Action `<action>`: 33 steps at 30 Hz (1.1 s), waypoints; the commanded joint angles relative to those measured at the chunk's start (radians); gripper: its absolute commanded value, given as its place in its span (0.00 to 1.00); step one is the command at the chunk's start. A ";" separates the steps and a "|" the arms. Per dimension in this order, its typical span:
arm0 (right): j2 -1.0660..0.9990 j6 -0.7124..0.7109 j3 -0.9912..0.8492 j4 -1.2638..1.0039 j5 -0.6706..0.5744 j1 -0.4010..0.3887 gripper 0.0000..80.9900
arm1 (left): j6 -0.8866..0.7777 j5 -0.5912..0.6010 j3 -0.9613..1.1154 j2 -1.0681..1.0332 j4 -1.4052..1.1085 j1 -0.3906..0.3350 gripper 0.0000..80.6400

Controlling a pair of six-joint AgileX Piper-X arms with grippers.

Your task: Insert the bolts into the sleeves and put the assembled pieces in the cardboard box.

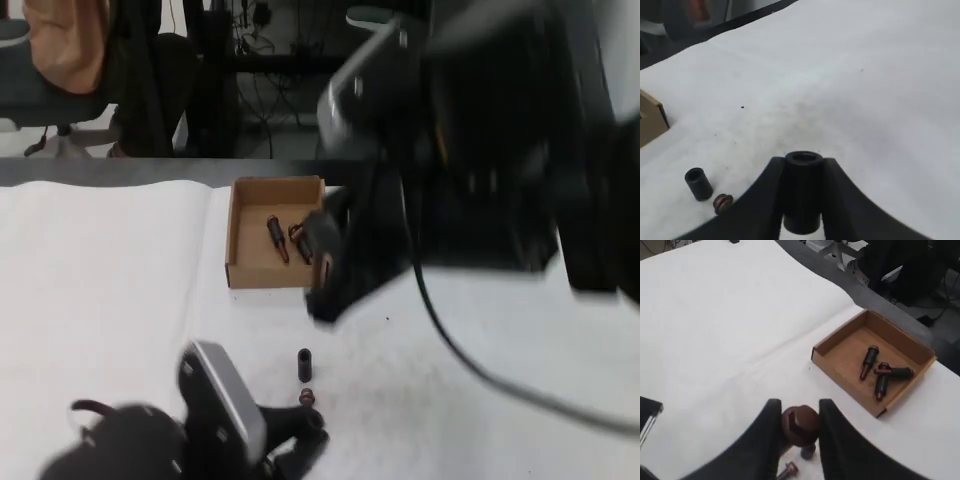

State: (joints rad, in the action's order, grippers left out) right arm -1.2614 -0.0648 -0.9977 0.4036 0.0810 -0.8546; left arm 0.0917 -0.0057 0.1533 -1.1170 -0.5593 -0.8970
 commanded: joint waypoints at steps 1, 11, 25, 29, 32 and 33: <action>0.050 0.013 0.081 -0.009 0.064 -0.039 0.00 | -0.001 -0.169 0.000 -0.069 -0.135 -0.081 0.02; 0.170 0.057 0.169 -0.118 0.081 -0.073 0.00 | -0.036 -0.250 0.000 -0.117 -0.285 -0.078 0.02; 0.142 0.058 0.177 -0.138 0.078 -0.073 0.00 | -0.078 -0.208 0.002 -0.117 -0.353 -0.078 0.02; 0.139 0.074 0.199 -0.141 0.055 -0.073 0.00 | -0.078 -0.210 0.002 -0.117 -0.420 -0.078 0.02; 0.139 0.091 0.216 -0.160 0.055 -0.073 0.00 | -0.078 -0.210 0.002 -0.117 -0.425 -0.078 0.02; 0.139 0.092 0.221 -0.164 0.050 -0.073 0.00 | -0.078 -0.210 0.002 -0.117 -0.425 -0.078 0.02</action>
State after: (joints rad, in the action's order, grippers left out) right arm -1.1197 0.0171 -0.7909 0.2472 0.1431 -0.9264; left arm 0.0187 -0.2151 0.1508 -1.2372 -0.9278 -0.9774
